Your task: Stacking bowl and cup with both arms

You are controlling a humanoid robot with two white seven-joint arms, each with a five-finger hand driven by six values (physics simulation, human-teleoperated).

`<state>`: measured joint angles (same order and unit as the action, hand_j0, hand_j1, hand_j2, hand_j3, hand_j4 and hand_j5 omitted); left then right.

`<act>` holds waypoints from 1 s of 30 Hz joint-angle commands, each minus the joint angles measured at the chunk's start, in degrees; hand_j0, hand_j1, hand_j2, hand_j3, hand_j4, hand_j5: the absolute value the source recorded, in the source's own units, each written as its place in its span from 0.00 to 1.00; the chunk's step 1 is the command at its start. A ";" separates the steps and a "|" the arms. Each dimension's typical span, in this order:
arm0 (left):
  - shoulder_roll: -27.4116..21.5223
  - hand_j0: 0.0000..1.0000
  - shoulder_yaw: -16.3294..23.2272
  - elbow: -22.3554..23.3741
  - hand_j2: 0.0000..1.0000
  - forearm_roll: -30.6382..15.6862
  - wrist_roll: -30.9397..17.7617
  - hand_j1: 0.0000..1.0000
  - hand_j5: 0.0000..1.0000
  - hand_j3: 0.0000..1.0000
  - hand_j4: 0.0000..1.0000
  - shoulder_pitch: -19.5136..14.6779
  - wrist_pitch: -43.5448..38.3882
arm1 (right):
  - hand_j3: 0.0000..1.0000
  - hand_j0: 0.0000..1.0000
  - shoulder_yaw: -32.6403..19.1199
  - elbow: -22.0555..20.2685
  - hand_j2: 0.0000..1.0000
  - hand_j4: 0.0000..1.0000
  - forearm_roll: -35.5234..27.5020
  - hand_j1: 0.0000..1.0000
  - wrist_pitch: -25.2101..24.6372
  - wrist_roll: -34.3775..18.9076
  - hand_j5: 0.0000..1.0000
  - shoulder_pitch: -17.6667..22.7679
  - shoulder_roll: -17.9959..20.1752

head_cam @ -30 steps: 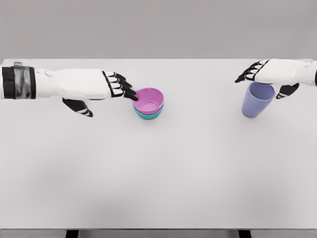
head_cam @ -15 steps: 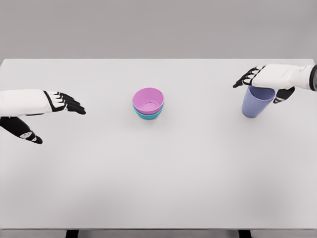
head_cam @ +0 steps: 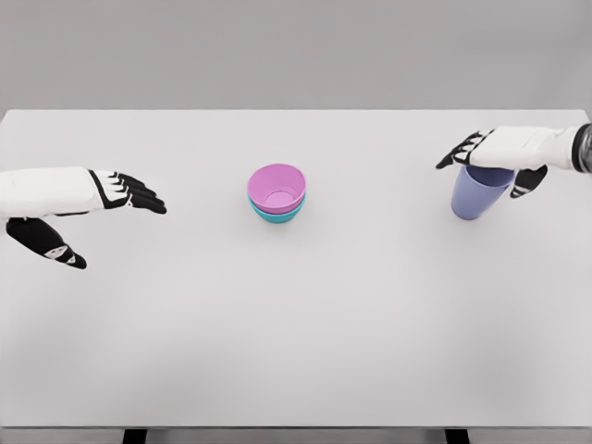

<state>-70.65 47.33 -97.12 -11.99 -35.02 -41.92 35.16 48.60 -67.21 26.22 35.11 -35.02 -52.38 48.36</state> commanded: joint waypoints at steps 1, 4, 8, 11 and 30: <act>-0.01 1.00 -0.05 0.00 1.00 -0.40 0.02 1.00 1.00 1.00 1.00 0.00 -0.16 | 1.00 1.00 0.00 0.67 1.00 1.00 -0.21 1.00 -0.13 0.02 1.00 0.09 0.07; 0.87 1.00 -0.13 0.00 1.00 -0.40 0.02 1.00 1.00 1.00 1.00 -0.09 -0.16 | 1.00 1.00 0.00 1.11 1.00 1.00 -0.21 1.00 -0.13 0.02 1.00 0.00 -0.02; 0.96 1.00 -0.13 0.00 1.00 -0.40 0.02 1.00 1.00 1.00 1.00 -0.09 -0.16 | 1.00 1.00 0.00 1.82 1.00 1.00 -0.21 1.00 -0.13 0.02 1.00 0.00 -0.02; 0.96 1.00 -0.05 0.00 1.00 -0.40 0.02 1.00 1.00 1.00 1.00 -0.09 -0.16 | 0.95 0.95 0.00 1.90 0.95 0.95 -0.21 0.95 -0.40 0.02 0.95 -0.35 -0.46; 1.04 1.00 -0.05 0.00 1.00 -0.40 0.02 1.00 1.00 1.00 1.00 -0.09 -0.16 | 0.52 0.52 -0.70 2.08 0.52 0.52 -0.82 0.52 -0.92 0.02 0.52 -2.28 -1.60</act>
<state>-69.55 47.33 -97.11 -11.98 -35.02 -41.93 35.16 48.03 -65.17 25.56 34.25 -34.98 -54.84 47.00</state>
